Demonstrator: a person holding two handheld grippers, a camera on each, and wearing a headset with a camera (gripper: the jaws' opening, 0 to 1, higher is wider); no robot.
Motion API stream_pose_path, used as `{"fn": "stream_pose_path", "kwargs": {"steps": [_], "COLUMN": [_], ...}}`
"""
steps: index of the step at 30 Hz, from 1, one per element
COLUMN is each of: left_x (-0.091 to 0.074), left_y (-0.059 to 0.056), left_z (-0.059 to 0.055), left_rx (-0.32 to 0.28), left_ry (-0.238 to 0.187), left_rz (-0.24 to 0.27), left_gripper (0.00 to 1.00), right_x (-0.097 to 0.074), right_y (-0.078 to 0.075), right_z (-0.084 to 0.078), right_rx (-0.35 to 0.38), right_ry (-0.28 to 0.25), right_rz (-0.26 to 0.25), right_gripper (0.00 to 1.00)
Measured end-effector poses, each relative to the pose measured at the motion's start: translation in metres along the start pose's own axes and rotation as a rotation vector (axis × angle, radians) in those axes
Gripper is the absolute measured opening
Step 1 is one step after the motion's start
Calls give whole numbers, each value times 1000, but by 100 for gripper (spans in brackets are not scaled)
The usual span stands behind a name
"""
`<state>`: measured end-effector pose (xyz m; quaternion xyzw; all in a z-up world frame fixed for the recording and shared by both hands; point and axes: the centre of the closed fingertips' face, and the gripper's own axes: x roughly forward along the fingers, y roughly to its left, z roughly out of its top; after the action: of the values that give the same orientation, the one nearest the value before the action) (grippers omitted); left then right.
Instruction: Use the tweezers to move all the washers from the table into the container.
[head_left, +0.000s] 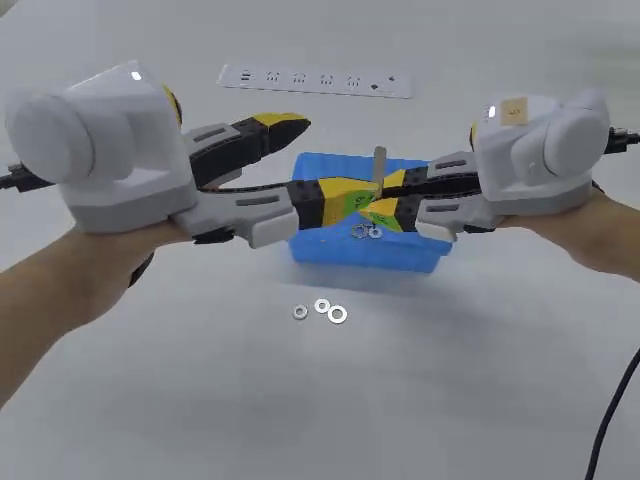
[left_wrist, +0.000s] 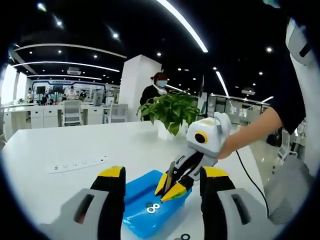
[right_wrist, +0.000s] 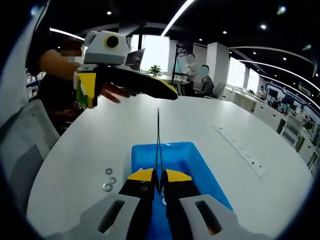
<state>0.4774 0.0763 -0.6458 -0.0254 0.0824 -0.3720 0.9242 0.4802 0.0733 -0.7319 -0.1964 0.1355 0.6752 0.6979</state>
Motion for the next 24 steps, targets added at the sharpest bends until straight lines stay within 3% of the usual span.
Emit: {"fn": "stream_pose_path", "kwargs": {"steps": [3, 6, 8, 11, 17, 24], "left_x": [11, 20, 24, 29, 34, 33], "left_y": [-2, -18, -21, -22, -22, -26], "left_z": [-2, -7, -10, -12, -10, -9], "left_rx": [6, -13, 13, 18, 45, 37], "left_ry": [19, 65, 80, 98, 94, 82], "left_rz": [-37, -166, -198, -222, -253, -293], "left_gripper": [59, 41, 33, 32, 26, 14], "right_x": [0, -2, -3, -5, -7, -8], "right_y": [0, 1, 3, 5, 8, 10], "right_z": [1, 2, 3, 5, 6, 5], "right_rx": [-16, -21, -16, 4, 18, 22], "right_ry": [4, -1, -8, -29, -43, -44], "right_rz": [-1, 10, 19, 33, 51, 63], "right_gripper": [7, 7, 7, 8, 8, 8]}}
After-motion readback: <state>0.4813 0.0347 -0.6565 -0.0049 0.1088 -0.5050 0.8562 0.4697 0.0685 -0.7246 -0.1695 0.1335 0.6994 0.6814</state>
